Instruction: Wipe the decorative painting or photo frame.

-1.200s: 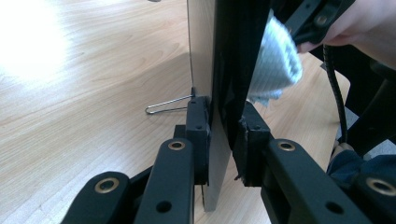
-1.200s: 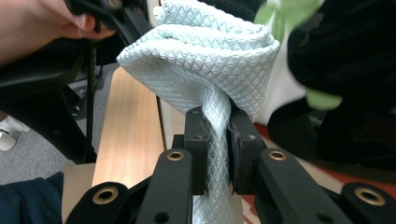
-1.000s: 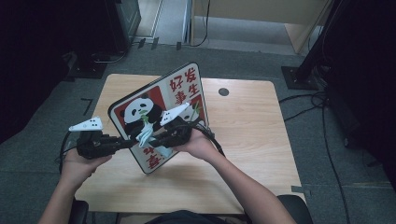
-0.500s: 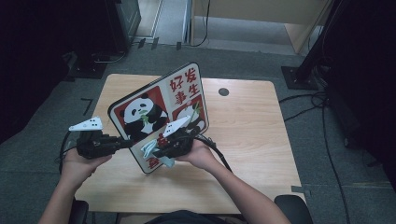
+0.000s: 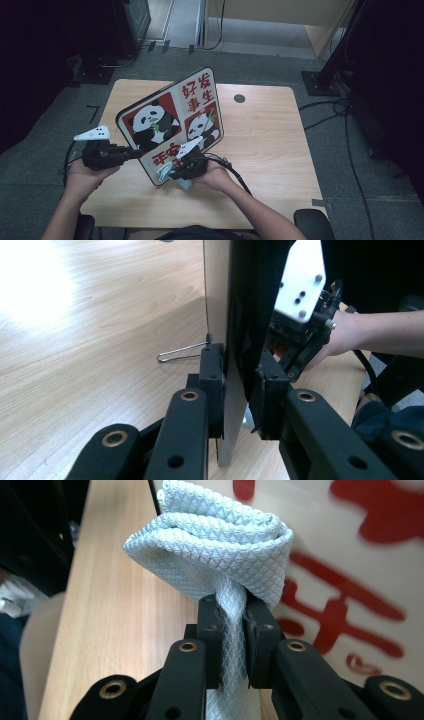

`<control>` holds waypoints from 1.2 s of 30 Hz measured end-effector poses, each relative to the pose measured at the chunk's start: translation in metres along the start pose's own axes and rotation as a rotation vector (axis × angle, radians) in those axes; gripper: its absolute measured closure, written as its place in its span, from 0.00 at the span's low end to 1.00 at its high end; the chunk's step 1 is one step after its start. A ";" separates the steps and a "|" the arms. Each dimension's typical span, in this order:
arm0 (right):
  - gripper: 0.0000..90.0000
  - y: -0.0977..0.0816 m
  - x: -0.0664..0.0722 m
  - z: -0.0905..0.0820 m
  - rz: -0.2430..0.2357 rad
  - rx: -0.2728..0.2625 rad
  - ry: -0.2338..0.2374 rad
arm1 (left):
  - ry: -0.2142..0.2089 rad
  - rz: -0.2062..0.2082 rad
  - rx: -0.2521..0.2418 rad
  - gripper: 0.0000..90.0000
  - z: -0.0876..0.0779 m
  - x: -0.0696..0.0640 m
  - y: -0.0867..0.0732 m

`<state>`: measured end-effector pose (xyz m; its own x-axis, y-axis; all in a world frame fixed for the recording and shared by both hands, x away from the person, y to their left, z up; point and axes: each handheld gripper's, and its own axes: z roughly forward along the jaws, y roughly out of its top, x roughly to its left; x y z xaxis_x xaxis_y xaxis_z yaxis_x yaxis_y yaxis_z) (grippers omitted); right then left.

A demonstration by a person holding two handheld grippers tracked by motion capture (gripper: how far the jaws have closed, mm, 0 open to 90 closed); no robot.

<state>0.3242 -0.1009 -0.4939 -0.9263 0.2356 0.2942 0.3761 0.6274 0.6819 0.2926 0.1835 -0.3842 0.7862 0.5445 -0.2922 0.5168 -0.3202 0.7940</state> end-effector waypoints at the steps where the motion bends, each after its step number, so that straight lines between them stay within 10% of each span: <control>1: 0.89 0.000 0.000 0.000 0.005 0.007 0.001 | -0.002 0.001 -0.002 0.87 0.000 0.000 0.000; 36: 0.90 0.115 0.022 -0.082 -0.017 -0.072 -0.049 | -0.022 0.002 -0.034 0.79 -0.028 0.007 -0.006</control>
<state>0.3487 -0.0841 -0.3537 -0.9319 0.2625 0.2502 0.3594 0.5768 0.7335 0.2853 0.2111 -0.3764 0.7946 0.5267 -0.3021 0.5038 -0.2943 0.8121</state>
